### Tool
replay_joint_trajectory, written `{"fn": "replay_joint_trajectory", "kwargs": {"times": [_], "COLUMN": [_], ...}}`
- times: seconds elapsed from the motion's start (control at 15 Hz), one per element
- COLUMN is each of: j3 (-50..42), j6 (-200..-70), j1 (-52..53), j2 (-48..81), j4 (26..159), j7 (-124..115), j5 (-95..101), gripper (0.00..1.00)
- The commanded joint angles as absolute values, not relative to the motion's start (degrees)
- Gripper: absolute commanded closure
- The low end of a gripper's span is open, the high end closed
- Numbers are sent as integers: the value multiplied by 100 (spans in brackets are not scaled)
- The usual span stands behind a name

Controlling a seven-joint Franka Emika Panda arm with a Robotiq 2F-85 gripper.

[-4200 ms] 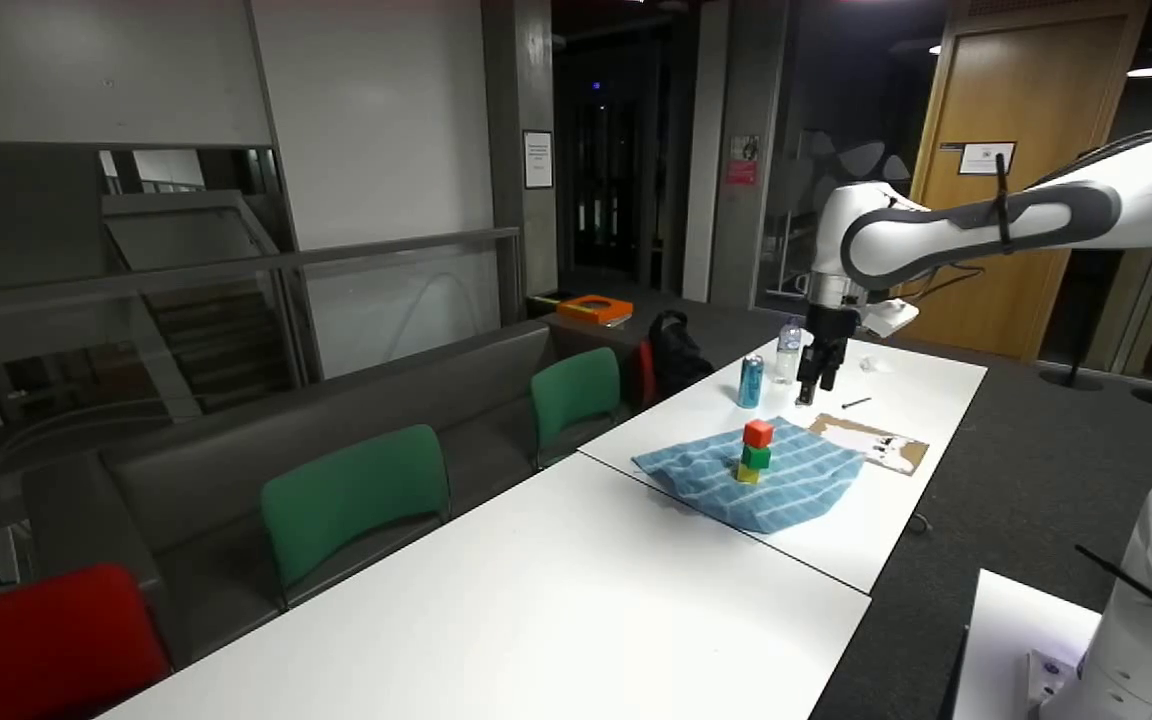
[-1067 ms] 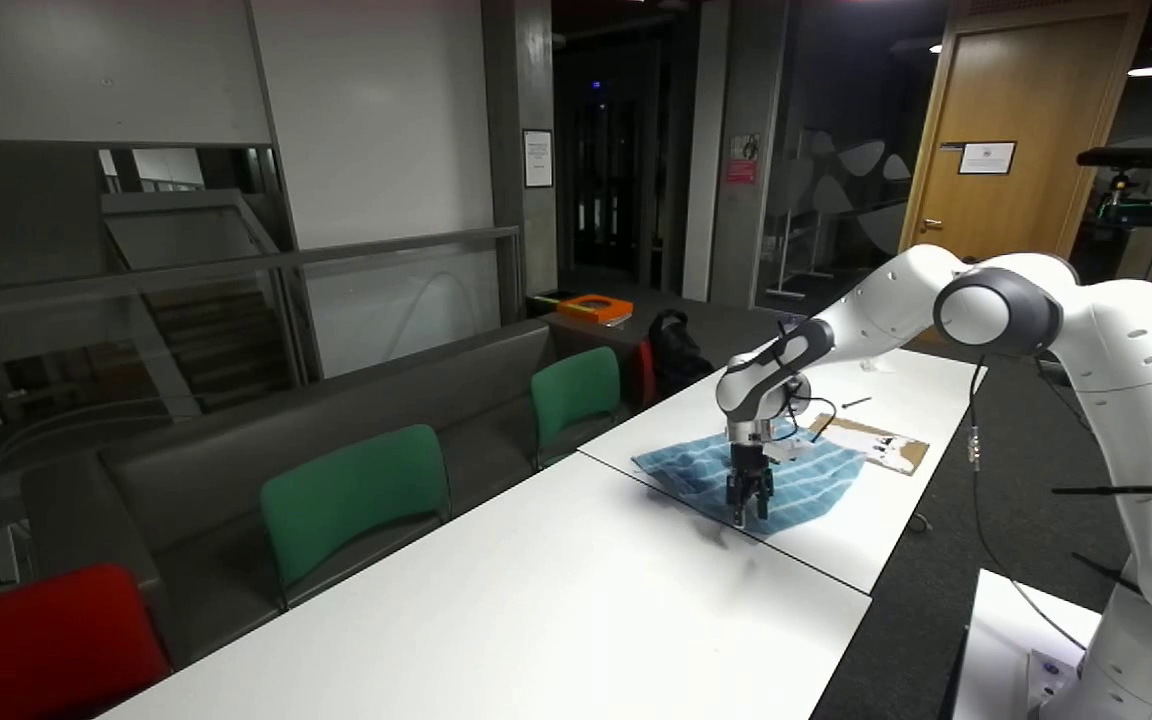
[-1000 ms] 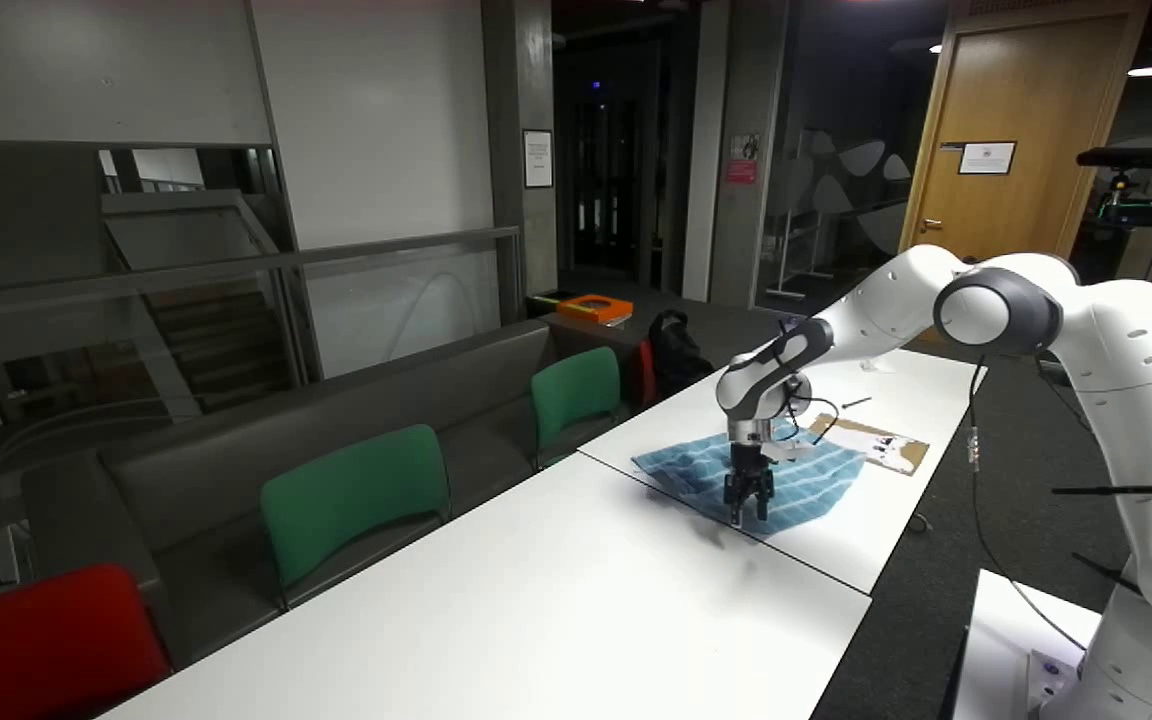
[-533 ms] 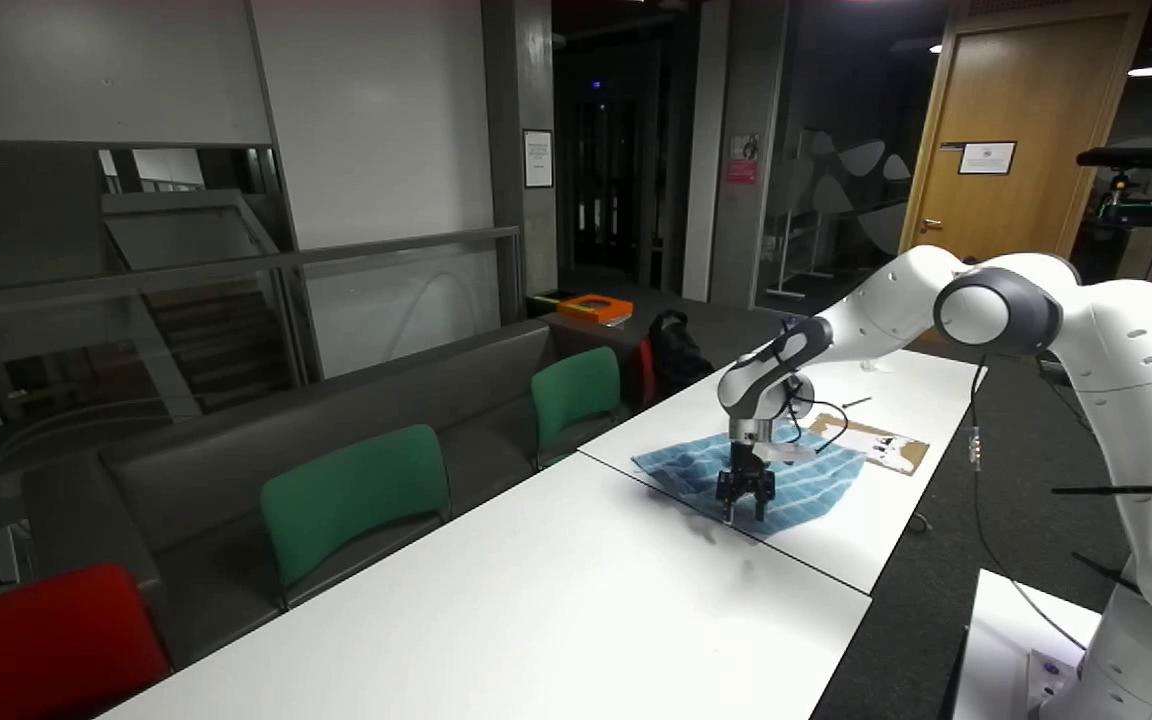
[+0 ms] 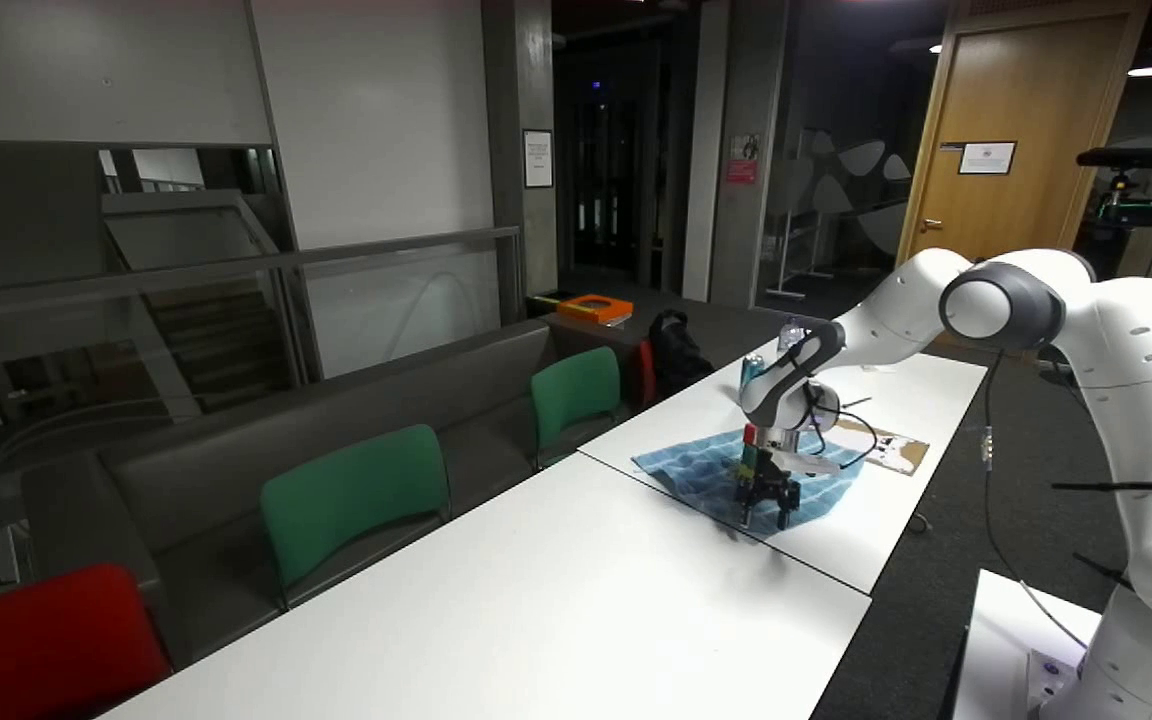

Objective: Fold the towel around the blocks

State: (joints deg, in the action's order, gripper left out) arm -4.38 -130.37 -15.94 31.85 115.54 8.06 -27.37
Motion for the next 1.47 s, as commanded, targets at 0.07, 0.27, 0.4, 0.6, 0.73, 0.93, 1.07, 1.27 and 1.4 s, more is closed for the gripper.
{"fn": "replay_joint_trajectory", "kwargs": {"times": [0.07, 0.27, 0.4, 0.6, 0.73, 0.93, 1.07, 1.27, 1.4], "j3": [-281, -255, -265, -255, -224, -174, -165, -216, -214], "j6": [-13373, -13445, -13440, -13337, -13286, -13247, -13207, -13271, -13272], "j1": [-1874, -1896, -1854, -1817, -1814, -1798, -1801, -1729, -1731], "j2": [2740, 2621, 2573, 2637, 2731, 2824, 2878, 2857, 2889], "j4": [11987, 11956, 11899, 11761, 11665, 11546, 11481, 11558, 11536], "j7": [1019, 1162, 1222, 1235, 1239, 1262, 1261, 1088, 1088], "j5": [-3265, -3496, -3552, -3522, -3519, -3482, -3465, -3373, -3371], "gripper": [0, 0, 0, 0, 0, 0, 0, 0, 0]}}
